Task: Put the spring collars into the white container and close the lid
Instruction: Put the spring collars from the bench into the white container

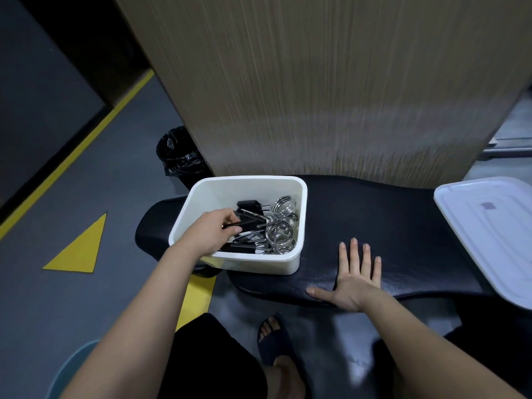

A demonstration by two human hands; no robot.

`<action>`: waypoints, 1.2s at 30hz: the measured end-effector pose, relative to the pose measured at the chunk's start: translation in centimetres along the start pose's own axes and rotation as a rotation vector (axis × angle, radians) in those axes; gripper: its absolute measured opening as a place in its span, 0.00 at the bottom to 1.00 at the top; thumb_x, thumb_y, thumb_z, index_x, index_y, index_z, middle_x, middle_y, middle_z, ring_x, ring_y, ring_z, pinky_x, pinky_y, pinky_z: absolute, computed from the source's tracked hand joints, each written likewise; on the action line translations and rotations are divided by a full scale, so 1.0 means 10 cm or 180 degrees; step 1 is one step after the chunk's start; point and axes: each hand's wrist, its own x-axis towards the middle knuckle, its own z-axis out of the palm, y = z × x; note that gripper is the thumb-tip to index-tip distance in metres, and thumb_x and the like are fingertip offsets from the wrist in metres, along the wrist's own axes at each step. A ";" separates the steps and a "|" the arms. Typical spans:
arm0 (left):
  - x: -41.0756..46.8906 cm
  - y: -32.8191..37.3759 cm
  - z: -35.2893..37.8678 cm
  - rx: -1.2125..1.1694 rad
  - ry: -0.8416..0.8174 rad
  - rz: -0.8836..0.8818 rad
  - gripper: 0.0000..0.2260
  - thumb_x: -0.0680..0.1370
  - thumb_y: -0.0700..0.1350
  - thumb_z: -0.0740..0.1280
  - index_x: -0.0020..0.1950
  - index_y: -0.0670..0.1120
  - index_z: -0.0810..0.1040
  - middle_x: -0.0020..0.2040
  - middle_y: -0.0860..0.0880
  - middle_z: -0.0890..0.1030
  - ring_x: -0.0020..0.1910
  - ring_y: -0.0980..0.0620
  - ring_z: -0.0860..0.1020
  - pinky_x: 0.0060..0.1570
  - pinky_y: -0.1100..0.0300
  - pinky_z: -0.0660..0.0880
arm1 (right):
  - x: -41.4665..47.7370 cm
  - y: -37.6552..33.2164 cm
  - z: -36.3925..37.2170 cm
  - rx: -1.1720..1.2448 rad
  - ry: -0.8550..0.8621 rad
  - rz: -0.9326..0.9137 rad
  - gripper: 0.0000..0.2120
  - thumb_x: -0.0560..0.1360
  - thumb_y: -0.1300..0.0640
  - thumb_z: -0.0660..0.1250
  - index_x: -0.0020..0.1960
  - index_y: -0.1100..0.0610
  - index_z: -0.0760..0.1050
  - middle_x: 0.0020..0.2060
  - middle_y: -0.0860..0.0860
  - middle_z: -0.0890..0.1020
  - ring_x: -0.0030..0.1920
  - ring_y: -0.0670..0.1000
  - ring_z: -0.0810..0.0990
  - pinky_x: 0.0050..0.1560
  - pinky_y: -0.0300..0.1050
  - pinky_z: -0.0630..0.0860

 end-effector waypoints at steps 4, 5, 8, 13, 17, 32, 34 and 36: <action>0.06 -0.09 0.03 0.0253 -0.0046 -0.0354 0.05 0.77 0.51 0.72 0.46 0.50 0.79 0.45 0.50 0.84 0.43 0.49 0.80 0.48 0.53 0.78 | 0.00 0.01 0.00 -0.0008 0.0017 -0.0003 0.68 0.56 0.15 0.53 0.75 0.54 0.23 0.72 0.54 0.22 0.72 0.59 0.21 0.72 0.60 0.27; 0.06 -0.09 0.03 0.0256 -0.0042 -0.0404 0.06 0.76 0.52 0.72 0.45 0.51 0.80 0.44 0.50 0.84 0.43 0.49 0.81 0.49 0.53 0.79 | 0.00 0.01 0.00 -0.0019 0.0012 -0.0003 0.68 0.56 0.15 0.53 0.75 0.54 0.23 0.72 0.54 0.22 0.72 0.59 0.21 0.72 0.60 0.27; 0.06 -0.10 -0.01 0.0298 -0.0204 -0.0523 0.06 0.75 0.52 0.74 0.44 0.51 0.80 0.44 0.50 0.84 0.45 0.49 0.81 0.51 0.52 0.79 | 0.01 0.01 0.01 -0.0016 0.0012 -0.0002 0.68 0.56 0.15 0.53 0.75 0.54 0.23 0.72 0.54 0.22 0.72 0.59 0.21 0.72 0.60 0.27; 0.07 -0.15 -0.23 0.0448 0.0120 -0.0600 0.04 0.72 0.51 0.76 0.41 0.58 0.81 0.44 0.57 0.83 0.48 0.52 0.81 0.52 0.52 0.78 | 0.02 0.01 0.03 -0.0014 0.0044 -0.0007 0.68 0.55 0.14 0.52 0.75 0.53 0.23 0.72 0.53 0.22 0.72 0.58 0.21 0.71 0.60 0.27; 0.03 -0.13 -0.14 0.0596 -0.0271 -0.0628 0.02 0.73 0.51 0.75 0.43 0.54 0.86 0.41 0.53 0.85 0.46 0.48 0.82 0.47 0.53 0.78 | 0.02 0.01 0.02 -0.0010 0.0048 -0.0019 0.68 0.55 0.15 0.52 0.75 0.54 0.23 0.72 0.54 0.22 0.72 0.59 0.21 0.72 0.60 0.27; -0.35 0.36 0.25 0.0356 -0.0186 0.0164 0.25 0.78 0.70 0.51 0.75 0.68 0.62 0.71 0.59 0.75 0.71 0.52 0.71 0.67 0.51 0.69 | 0.07 0.04 0.08 -0.0028 0.0150 -0.0065 0.68 0.55 0.14 0.52 0.75 0.53 0.23 0.72 0.53 0.22 0.72 0.59 0.21 0.72 0.60 0.27; -0.37 0.38 0.24 0.0513 -0.0157 0.0060 0.25 0.78 0.71 0.49 0.75 0.70 0.60 0.74 0.57 0.72 0.74 0.50 0.68 0.68 0.51 0.68 | 0.07 0.05 0.08 -0.0018 0.0153 -0.0067 0.68 0.55 0.14 0.52 0.75 0.53 0.23 0.72 0.53 0.22 0.72 0.59 0.21 0.71 0.60 0.26; -0.39 0.42 0.23 0.0543 -0.0239 0.0011 0.24 0.78 0.71 0.49 0.75 0.71 0.59 0.75 0.56 0.70 0.75 0.49 0.66 0.69 0.51 0.66 | 0.06 0.05 0.09 -0.0005 0.0162 -0.0081 0.68 0.55 0.14 0.52 0.75 0.53 0.23 0.72 0.53 0.22 0.72 0.59 0.21 0.71 0.60 0.26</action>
